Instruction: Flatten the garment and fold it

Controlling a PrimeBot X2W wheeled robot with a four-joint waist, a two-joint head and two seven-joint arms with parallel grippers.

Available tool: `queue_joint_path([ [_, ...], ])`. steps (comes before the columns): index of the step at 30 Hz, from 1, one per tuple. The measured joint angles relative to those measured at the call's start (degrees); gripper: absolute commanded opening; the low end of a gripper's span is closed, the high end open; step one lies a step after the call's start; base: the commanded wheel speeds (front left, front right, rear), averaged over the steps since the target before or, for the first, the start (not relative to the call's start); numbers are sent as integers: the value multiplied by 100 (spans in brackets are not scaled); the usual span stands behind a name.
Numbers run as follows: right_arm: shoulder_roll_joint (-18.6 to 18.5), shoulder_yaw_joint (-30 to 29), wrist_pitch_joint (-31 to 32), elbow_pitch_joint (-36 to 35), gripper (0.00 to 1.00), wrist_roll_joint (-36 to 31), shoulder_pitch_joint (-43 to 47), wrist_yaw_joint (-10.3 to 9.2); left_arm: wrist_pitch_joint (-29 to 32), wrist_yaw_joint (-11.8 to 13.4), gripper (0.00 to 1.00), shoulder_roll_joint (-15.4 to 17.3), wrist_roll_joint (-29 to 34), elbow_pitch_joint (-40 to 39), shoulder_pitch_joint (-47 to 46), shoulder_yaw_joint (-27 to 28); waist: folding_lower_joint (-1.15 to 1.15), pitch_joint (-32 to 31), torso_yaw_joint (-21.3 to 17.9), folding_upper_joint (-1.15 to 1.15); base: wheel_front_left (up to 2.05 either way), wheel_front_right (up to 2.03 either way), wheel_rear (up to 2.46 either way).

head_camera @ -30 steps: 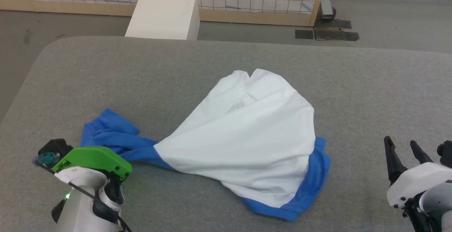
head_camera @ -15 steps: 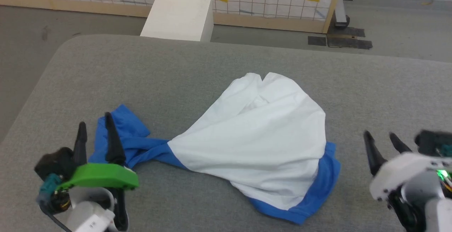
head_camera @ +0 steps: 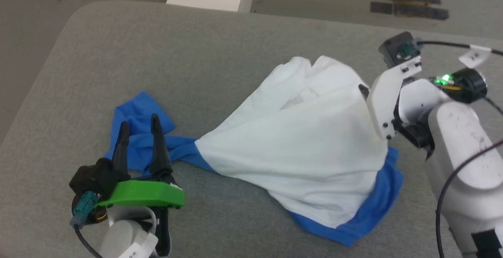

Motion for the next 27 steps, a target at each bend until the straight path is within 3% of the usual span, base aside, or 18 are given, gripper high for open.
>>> queue_joint_path([
  [9, -232, 825, 114, 1042, 100, -77, -545, 0, 0, 100, 100, -30, -219, -101, -267, -400, 0, 581, 509, 0, 0, 0, 0],
  [14, -411, 1116, 199, 1201, 100, 259, -656, -1, 0, 209, 100, -33, -311, -112, -305, -577, 0, 820, 774, 0, 0, 0, 0],
  [15, -430, 1114, 245, 1211, 81, 360, -694, -2, 0, 227, 100, -33, -344, -114, -305, -599, 0, 851, 810, 0, 0, 0, 0],
  [16, -466, 1121, 246, 1202, 8, 474, -734, -2, 0, 250, 100, -33, -375, -119, -308, -625, 0, 884, 851, 0, 0, 0, 0],
  [17, -512, 1151, 248, 1195, 0, 555, -776, -2, 0, 255, 100, -33, -390, -127, -311, -654, 0, 913, 890, 0, 0, 0, 0],
  [23, -703, 1178, 80, 1171, 0, 635, -1223, 3, 0, 245, 100, -32, -474, -122, -335, -734, 0, 1030, 1012, 0, 0, 0, 0],
  [27, -820, 939, -164, 1277, 0, 328, -2121, 3, 0, 220, 100, -36, -571, -102, -435, -945, 0, 1099, 1143, 0, 0, 0, 0],
])
